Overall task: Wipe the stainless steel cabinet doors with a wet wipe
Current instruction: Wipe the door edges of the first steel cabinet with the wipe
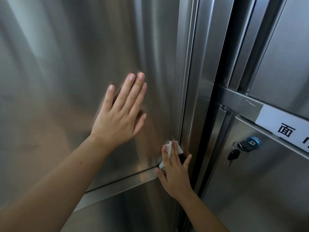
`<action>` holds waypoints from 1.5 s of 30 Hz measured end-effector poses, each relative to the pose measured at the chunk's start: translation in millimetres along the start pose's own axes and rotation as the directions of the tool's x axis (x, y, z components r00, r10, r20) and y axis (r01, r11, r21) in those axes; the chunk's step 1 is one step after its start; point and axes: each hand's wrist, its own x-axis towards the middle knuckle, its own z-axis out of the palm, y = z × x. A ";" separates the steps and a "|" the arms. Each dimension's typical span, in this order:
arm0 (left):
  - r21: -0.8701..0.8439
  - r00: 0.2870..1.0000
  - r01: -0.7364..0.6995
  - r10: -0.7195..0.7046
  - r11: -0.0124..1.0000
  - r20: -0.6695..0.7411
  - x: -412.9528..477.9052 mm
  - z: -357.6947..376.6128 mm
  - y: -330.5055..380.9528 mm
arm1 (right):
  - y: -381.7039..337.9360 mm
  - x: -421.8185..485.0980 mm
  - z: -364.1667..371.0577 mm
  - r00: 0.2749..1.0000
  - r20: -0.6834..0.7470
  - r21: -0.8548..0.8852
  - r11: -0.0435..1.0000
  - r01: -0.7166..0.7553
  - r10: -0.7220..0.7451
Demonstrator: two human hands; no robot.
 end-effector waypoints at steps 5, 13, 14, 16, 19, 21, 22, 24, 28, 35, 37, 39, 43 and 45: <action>0.010 1.000 0.002 -0.002 1.000 0.012 -0.3 1.0 -0.1 | 0.8 -13.0 3.3 0.998 0.055 0.023 1.000 0.016 -0.018; 0.003 1.000 0.008 -0.008 1.000 0.014 -0.2 0.6 0.2 | -11.9 1.9 -4.9 0.992 -0.108 0.269 0.963 -0.031 0.062; 0.003 1.000 0.005 -0.005 1.000 0.014 -0.1 0.6 0.4 | -12.2 1.1 -3.2 0.991 -0.108 0.281 0.959 -0.045 0.079; 0.002 1.000 0.002 -0.002 1.000 0.012 0.3 0.1 0.4 | -12.8 0.4 0.5 0.991 -0.100 0.284 0.957 -0.054 0.085; -0.002 1.000 0.005 -0.005 1.000 0.007 0.6 -0.4 -0.4 | -15.8 1.5 4.6 0.995 -0.083 0.224 0.974 -0.044 0.064; 0.000 1.000 0.006 -0.006 1.000 0.006 0.7 -0.6 -0.7 | -20.0 4.9 5.3 0.995 -0.069 0.171 0.984 -0.054 0.066; -0.002 1.000 0.005 -0.005 1.000 0.006 0.7 -0.6 -0.7 | -22.3 7.6 4.4 0.994 -0.086 0.148 0.988 -0.047 0.060; -0.002 1.000 0.003 -0.003 1.000 0.009 0.8 -0.6 -0.5 | -25.7 16.1 0.3 0.989 -0.142 0.138 0.990 -0.018 0.037; 0.001 1.000 0.006 -0.006 1.000 0.010 0.0 -0.2 -0.2 | -21.5 20.4 2.4 0.977 -0.210 0.162 0.984 0.079 -0.043; -0.028 1.000 0.013 -0.013 1.000 0.024 -0.2 -0.5 0.1 | -18.2 9.7 6.8 0.979 -0.197 0.123 0.989 0.075 -0.050; -0.035 1.000 0.015 -0.014 0.999 0.026 0.1 -0.5 0.0 | -20.3 15.5 1.9 0.978 -0.207 0.096 0.994 0.042 -0.021; -0.040 1.000 0.015 -0.014 0.999 0.027 0.0 -0.7 0.2 | -20.5 15.3 2.8 0.980 -0.200 0.089 0.996 0.024 -0.006; -0.036 1.000 0.014 -0.013 0.999 0.021 0.1 -0.2 0.1 | -12.6 -0.9 13.2 0.988 -0.156 0.023 0.999 0.026 -0.022; -0.038 1.000 0.018 -0.017 0.999 0.018 -0.1 0.2 0.2 | -11.1 -2.6 13.6 0.990 -0.142 -0.003 1.000 0.016 -0.016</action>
